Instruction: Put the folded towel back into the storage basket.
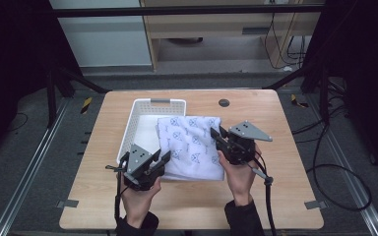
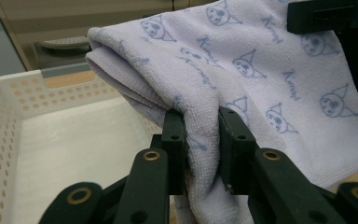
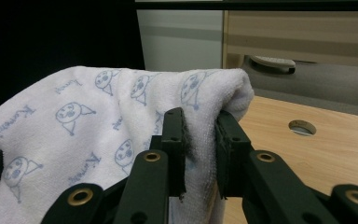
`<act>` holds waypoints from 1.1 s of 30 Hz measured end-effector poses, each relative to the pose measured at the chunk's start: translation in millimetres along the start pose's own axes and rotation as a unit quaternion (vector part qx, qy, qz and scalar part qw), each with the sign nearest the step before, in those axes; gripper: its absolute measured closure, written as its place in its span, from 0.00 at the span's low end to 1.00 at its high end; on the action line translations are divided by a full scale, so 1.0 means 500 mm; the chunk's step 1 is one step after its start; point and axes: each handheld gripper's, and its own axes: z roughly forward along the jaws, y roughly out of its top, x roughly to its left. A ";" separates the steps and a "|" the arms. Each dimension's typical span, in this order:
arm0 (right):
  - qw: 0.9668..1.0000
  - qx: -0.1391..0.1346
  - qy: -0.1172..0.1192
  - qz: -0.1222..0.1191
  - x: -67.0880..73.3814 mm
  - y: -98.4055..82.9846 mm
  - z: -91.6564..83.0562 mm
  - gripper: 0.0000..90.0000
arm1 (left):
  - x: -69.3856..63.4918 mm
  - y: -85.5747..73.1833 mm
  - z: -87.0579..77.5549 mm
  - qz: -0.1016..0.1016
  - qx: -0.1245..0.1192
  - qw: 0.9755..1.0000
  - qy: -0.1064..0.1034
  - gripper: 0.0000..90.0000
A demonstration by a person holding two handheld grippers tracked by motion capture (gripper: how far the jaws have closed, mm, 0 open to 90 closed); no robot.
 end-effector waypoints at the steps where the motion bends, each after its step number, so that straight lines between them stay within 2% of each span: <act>1: 1.000 0.000 0.000 -0.001 0.002 0.003 0.003 0.85 | 0.004 0.003 -0.001 0.001 0.000 1.000 0.004 0.82; 18: 1.000 -0.011 0.013 -0.017 0.049 0.046 0.060 0.85 | 0.071 0.025 -0.025 -0.023 -0.016 0.999 0.028 0.82; 24: 1.000 -0.012 0.018 -0.019 0.069 0.054 0.087 0.85 | 0.096 0.028 -0.031 -0.031 -0.018 0.998 0.046 0.82; 28: 0.999 -0.017 0.018 -0.026 0.082 0.059 0.099 0.85 | 0.111 0.030 -0.033 -0.038 -0.019 0.998 0.052 0.82; 33: 0.999 -0.021 0.022 -0.021 0.092 0.064 0.116 0.85 | 0.130 0.032 -0.034 -0.046 -0.022 0.997 0.058 0.82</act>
